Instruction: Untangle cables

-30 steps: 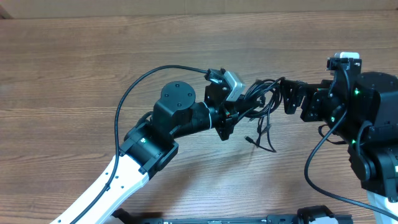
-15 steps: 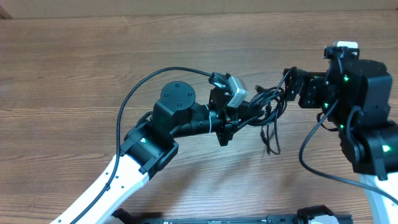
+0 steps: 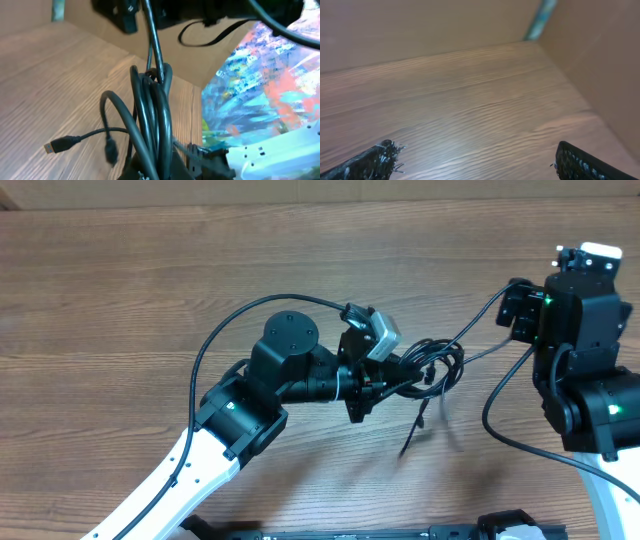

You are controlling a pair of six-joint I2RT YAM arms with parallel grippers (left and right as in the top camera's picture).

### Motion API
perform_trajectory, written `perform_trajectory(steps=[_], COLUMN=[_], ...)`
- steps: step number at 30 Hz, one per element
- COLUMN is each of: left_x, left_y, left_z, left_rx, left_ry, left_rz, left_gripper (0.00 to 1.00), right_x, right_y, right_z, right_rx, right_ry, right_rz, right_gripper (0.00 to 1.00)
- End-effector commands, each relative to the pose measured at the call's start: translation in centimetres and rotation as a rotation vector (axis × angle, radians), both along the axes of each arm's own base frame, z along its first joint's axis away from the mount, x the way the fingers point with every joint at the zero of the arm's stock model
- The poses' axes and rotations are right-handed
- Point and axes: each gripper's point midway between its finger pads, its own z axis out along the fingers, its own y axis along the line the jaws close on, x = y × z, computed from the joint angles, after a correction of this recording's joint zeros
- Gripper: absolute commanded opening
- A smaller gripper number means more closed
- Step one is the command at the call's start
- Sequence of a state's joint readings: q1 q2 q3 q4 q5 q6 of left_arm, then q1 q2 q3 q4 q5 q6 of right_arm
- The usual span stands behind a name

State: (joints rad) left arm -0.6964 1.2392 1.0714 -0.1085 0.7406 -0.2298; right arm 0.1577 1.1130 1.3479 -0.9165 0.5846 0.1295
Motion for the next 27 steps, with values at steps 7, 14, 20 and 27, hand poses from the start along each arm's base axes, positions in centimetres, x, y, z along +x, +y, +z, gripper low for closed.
perform_trajectory(steps=[7, 14, 20, 27], left_x=[2.5, 4.1, 4.9, 4.1], left_y=[3.4, 5.1, 5.8, 5.6], left_z=[-0.1, -0.3, -0.4, -0.6], left_rx=[0.024, 0.027, 0.030, 0.031], left_ry=[0.027, 0.037, 0.038, 0.058], left_rz=[0.076, 0.127, 0.157, 0.120], left_gripper=[0.04, 0.04, 0.04, 0.04], right_x=[-1.6, -2.3, -2.6, -2.1], right_y=[-4.7, -5.9, -6.8, -8.2], right_z=[1.4, 0.9, 1.2, 3.1], right_rx=[-0.093, -0.046, -0.043, -0.025], right_ry=[-0.044, -0.051, -0.065, -0.178], right_rz=[-0.240, -0.310, -0.341, -0.391], right_gripper=[1.00, 1.00, 1.00, 1.00])
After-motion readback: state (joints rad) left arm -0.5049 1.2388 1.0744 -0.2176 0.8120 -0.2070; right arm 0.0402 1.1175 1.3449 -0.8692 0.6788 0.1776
